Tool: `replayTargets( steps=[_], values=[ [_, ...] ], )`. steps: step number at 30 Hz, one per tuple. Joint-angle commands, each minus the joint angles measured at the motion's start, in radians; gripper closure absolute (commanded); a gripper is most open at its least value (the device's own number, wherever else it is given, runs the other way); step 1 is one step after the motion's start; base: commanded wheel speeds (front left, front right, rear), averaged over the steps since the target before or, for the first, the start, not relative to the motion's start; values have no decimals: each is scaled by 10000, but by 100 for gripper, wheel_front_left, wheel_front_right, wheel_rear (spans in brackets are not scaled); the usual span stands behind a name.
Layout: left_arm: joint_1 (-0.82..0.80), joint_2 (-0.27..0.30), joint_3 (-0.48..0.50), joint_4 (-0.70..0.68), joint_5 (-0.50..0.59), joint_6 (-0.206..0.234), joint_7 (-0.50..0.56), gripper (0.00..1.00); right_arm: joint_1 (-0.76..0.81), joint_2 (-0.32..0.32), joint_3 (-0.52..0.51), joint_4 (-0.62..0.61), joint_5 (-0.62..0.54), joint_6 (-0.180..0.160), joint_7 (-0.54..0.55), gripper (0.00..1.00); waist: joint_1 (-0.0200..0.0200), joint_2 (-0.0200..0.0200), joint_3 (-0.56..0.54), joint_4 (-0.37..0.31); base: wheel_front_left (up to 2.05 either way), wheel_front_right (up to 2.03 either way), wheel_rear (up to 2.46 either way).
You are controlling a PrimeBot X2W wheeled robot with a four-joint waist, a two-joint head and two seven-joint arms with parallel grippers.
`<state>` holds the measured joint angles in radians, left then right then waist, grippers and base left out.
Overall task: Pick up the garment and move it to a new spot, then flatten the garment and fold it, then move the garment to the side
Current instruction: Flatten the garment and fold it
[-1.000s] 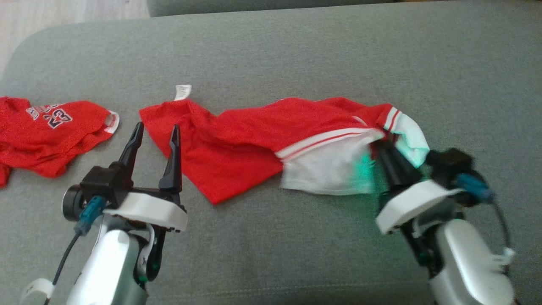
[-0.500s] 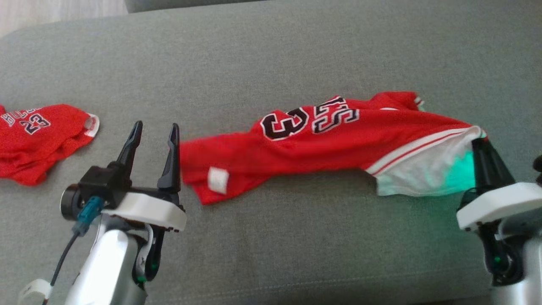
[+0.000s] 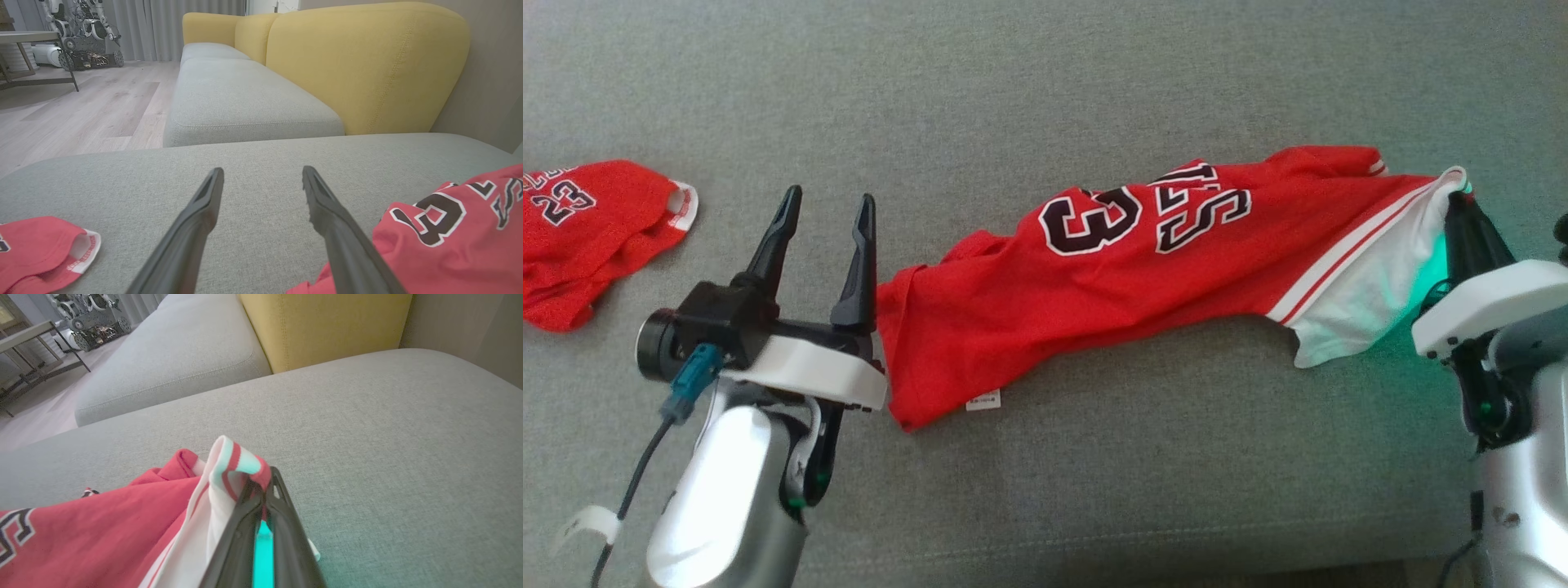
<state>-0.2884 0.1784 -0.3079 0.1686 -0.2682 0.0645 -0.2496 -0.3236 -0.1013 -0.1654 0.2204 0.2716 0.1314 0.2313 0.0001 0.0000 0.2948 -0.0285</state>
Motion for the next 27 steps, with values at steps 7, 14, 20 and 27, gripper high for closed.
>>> replayTargets(
  steps=[7,14,20,27],
  values=[
    [-321,94,469,-209,102,-13,-122,0,-408,-235,326,596,-212,-7,-842,0,-1,0,-47,-27,0,0,0],
    [4,132,607,-124,80,-2,-122,0,269,-343,581,69,-894,-7,-1710,0,-1,0,-484,-222,0,0,0],
    [351,192,668,-31,52,12,-122,0,1041,-232,534,-1132,-1524,-7,-1736,0,-1,0,-983,-323,0,0,0],
    [806,195,668,21,-26,74,-122,0,1598,114,1199,-2462,-1759,-7,-1819,0,-1,0,-1568,-272,0,0,0]
  ],
)
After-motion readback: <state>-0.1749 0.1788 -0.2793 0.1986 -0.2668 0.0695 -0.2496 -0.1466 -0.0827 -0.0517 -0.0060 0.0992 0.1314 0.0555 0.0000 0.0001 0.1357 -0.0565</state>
